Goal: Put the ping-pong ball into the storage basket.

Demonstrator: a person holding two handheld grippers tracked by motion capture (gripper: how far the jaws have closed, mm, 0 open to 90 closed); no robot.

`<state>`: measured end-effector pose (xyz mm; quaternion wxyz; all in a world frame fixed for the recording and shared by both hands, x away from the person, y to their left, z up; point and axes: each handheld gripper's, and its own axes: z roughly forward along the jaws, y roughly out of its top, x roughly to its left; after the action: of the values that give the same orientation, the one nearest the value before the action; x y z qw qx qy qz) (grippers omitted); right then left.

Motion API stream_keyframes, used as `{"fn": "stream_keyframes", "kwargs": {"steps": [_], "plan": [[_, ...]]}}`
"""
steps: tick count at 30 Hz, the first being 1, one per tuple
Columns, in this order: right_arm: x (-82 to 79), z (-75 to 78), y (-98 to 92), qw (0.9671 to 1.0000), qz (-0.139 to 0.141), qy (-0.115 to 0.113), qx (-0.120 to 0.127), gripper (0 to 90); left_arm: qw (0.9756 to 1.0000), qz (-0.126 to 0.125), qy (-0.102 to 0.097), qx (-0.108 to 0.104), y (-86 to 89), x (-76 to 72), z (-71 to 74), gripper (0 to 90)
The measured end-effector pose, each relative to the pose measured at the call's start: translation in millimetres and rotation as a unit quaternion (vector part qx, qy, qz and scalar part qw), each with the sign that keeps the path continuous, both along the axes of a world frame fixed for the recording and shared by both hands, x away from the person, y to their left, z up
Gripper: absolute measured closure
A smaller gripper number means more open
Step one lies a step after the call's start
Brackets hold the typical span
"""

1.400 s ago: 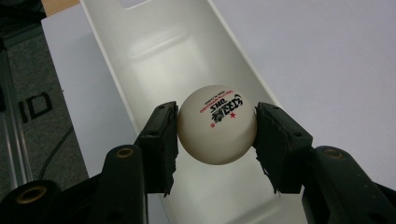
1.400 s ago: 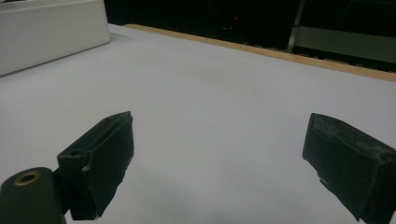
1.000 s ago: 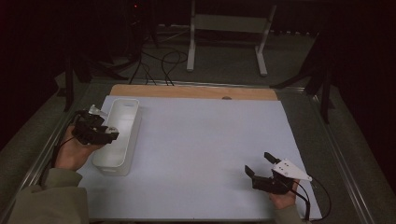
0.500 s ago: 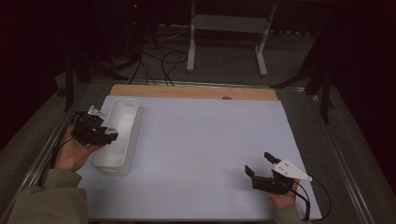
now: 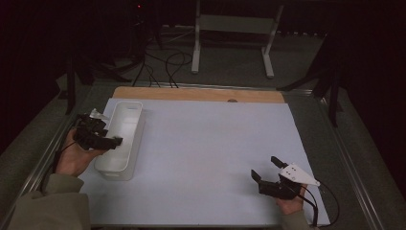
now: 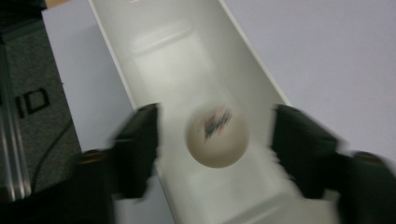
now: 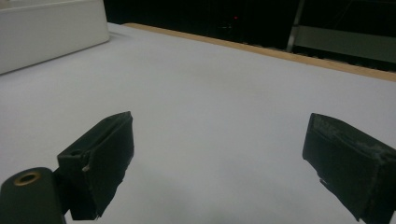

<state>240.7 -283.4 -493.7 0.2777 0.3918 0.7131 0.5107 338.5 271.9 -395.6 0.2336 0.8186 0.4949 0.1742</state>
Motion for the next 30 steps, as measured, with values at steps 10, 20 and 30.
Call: {"fn": "stream_keyframes", "kwargs": {"steps": [10, 20, 30], "plan": [[0.0, -0.1, 0.3, 1.0000, -0.001, 0.000, 0.000, 8.7, 0.9999, 0.006, 0.005, 0.010, -2.0, 1.6, -0.4, 0.1], [-0.1, -0.1, 0.4, 1.0000, -0.001, 0.000, 0.000, 8.8, 1.0000, 0.003, 0.000, 0.009, -2.1, 1.0, -0.2, 0.0], [0.0, -0.3, 0.6, 1.0000, 0.000, 0.001, 0.000, 8.7, 1.0000, -0.002, -0.003, 0.004, -3.1, 0.7, 0.3, 0.0]]}}
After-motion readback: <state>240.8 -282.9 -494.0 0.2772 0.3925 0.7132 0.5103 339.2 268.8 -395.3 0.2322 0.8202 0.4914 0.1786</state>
